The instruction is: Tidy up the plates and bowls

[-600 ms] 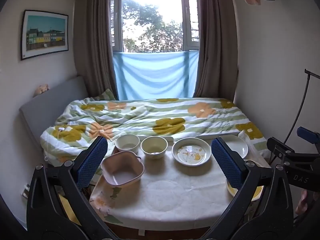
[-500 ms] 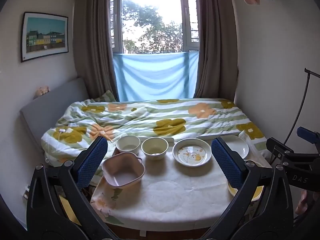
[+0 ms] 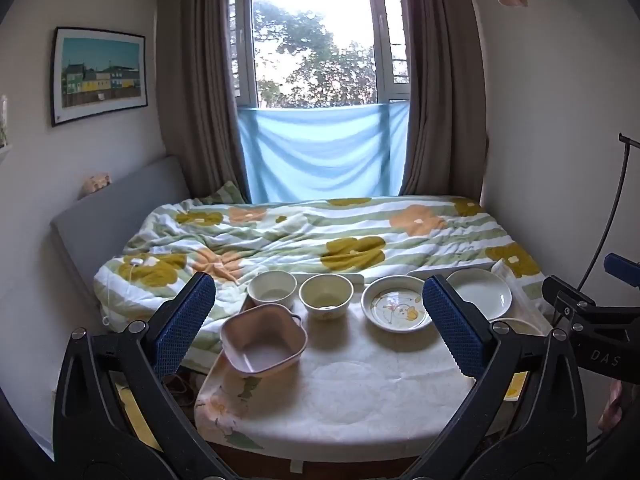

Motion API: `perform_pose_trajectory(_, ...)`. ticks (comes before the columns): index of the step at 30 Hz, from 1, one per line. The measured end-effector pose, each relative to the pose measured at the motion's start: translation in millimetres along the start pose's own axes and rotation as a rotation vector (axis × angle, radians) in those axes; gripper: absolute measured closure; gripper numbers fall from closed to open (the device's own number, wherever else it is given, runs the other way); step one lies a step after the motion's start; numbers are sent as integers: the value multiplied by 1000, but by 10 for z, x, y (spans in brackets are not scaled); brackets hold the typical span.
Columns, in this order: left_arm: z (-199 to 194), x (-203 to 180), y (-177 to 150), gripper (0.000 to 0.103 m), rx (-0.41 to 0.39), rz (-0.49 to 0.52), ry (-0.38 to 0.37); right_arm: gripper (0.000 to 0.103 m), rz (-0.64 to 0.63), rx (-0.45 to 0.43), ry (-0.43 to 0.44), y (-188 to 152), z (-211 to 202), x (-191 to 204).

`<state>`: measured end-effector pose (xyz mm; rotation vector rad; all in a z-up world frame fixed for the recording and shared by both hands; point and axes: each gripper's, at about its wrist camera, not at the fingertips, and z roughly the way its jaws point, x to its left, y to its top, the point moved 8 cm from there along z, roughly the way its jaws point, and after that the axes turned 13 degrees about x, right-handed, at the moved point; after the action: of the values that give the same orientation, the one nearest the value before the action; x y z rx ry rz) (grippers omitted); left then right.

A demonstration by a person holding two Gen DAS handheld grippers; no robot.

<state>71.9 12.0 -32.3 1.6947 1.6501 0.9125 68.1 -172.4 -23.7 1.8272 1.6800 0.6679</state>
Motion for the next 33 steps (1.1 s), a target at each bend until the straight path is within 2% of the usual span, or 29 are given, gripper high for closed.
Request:
perform_pose_trajectory(5,4,43,-1,0,-12,-3,10,0,1,2,-2,-1,0,-12)
perform_pose_trajectory(15,1,14,-42,0,-7,6,-26,0,0,2,-20,-38,6,139)
perform_pose_trajectory(33,-50,-20,-42,0,-6,19,-13,0,4,7,-12,-48,-17,127)
